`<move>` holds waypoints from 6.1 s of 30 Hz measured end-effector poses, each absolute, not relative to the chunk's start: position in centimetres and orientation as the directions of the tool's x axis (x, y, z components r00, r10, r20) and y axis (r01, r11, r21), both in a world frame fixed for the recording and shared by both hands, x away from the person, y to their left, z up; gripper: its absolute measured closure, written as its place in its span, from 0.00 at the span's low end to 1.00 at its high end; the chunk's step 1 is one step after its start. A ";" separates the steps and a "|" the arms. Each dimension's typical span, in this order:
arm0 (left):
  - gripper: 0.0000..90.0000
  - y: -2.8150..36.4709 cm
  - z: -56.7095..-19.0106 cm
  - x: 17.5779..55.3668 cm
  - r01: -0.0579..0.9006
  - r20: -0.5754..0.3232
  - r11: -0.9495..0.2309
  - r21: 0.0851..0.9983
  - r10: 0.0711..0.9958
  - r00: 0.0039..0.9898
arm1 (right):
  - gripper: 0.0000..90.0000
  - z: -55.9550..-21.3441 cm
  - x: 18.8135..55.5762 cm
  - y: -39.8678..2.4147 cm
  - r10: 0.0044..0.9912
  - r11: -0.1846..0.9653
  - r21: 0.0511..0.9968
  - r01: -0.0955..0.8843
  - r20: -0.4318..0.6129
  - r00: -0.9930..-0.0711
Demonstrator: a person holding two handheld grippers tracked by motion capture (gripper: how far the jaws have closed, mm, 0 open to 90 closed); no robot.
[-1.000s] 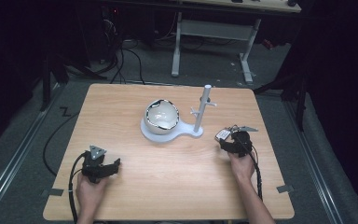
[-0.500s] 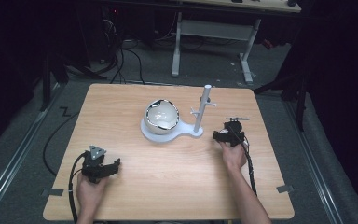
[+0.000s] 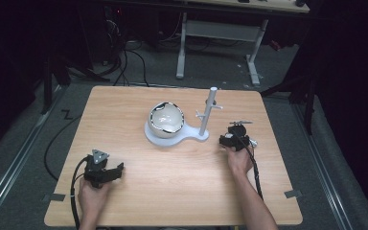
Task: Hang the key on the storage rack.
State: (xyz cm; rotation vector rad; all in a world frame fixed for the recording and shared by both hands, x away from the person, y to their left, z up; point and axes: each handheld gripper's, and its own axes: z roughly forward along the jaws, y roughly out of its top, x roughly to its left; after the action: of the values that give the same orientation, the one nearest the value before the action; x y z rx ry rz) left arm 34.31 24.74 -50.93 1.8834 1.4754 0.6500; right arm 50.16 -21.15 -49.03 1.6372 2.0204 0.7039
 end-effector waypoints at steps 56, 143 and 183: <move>0.27 24.7 -50.9 34.3 0.647 -0.009 -0.155 0.747 0.970 0.243 | 0.57 -38.9 42.9 -27.3 0.819 0.125 0.879 0.459 0.170 -0.548; 0.27 24.7 -50.9 34.3 0.647 -0.012 -0.154 0.747 0.969 0.245 | 0.57 -30.9 44.0 -20.8 0.730 0.079 0.917 0.390 0.213 -0.650; 0.27 24.8 -50.9 34.3 0.647 -0.014 -0.153 0.747 0.969 0.246 | 0.57 -30.7 44.7 -20.4 0.734 0.056 0.916 0.397 0.232 -0.638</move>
State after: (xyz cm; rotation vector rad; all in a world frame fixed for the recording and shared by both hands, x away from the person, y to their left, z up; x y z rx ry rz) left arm 34.30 24.77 -50.92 1.8810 1.4734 0.6450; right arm 44.75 -20.44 -30.68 1.1429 2.0417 1.6091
